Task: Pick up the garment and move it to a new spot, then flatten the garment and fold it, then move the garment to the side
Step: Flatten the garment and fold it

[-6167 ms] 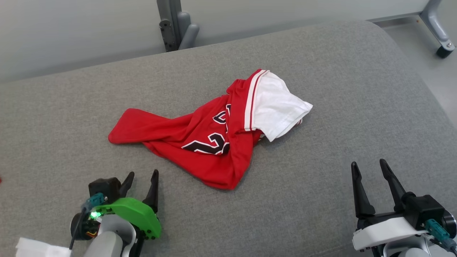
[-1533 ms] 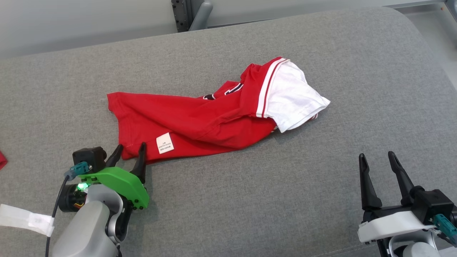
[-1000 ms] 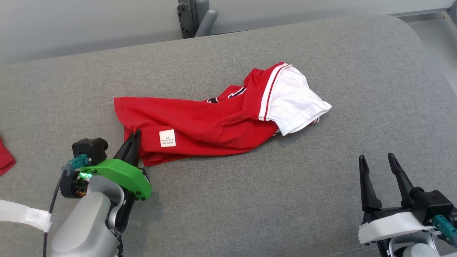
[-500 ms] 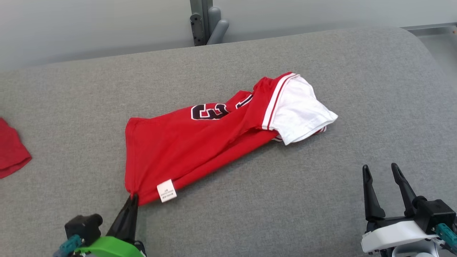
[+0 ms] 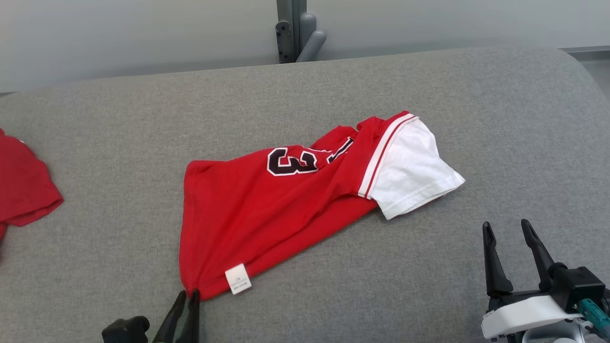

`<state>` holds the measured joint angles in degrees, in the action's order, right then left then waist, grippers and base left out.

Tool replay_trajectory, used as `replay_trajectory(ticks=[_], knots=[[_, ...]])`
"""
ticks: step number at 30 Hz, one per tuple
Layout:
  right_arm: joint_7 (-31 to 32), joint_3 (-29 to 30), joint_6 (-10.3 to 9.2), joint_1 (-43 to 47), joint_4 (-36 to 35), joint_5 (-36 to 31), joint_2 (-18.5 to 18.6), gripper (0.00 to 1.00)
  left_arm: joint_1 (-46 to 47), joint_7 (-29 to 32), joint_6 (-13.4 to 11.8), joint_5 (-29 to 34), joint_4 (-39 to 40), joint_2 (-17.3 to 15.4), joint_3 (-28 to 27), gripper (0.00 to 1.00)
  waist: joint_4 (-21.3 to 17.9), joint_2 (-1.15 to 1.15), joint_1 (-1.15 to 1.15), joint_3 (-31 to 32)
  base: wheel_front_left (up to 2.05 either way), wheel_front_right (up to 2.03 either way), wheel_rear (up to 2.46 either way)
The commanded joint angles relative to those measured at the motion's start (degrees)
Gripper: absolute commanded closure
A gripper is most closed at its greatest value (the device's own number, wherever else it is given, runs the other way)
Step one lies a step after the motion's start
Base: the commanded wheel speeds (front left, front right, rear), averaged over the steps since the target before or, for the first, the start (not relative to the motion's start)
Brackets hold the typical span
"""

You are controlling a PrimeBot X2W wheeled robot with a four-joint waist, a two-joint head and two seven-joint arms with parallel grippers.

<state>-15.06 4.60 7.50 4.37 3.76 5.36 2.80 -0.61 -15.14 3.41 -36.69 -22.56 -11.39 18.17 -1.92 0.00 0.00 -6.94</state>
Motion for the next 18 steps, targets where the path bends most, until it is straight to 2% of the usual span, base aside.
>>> replay_trajectory(ticks=[1,5,8,13,18], knots=[[-0.18,-0.18,-0.02,0.41,0.23,-0.65,0.18,0.00,-1.57,0.03,0.68,0.14,-1.35,0.09,-0.54,0.00,-0.03,0.00,0.00,0.53,0.00,0.00,0.00],[-0.18,-0.52,-0.02,0.55,0.22,-0.66,0.18,0.00,-2.13,0.02,1.75,-1.66,-4.52,0.15,-1.60,0.00,-0.93,0.00,0.00,1.62,0.00,0.00,0.00],[-0.18,-0.58,-0.02,0.94,0.20,-0.51,0.18,0.00,-3.08,0.02,1.55,-2.73,-4.55,-0.67,-3.57,0.00,-1.87,0.00,0.00,2.33,0.00,0.00,0.00],[-0.18,-0.30,-0.02,1.40,-0.17,0.02,0.18,0.00,-3.96,0.01,-0.88,-1.40,2.14,-1.30,-7.76,0.00,-3.63,0.00,0.00,2.96,0.00,0.00,0.00],[-0.17,-0.61,-0.02,1.32,-0.21,0.03,0.19,0.00,-3.69,0.02,-2.36,1.08,9.63,-0.46,-7.48,0.00,-5.85,0.00,0.00,3.74,0.00,0.00,0.00]])
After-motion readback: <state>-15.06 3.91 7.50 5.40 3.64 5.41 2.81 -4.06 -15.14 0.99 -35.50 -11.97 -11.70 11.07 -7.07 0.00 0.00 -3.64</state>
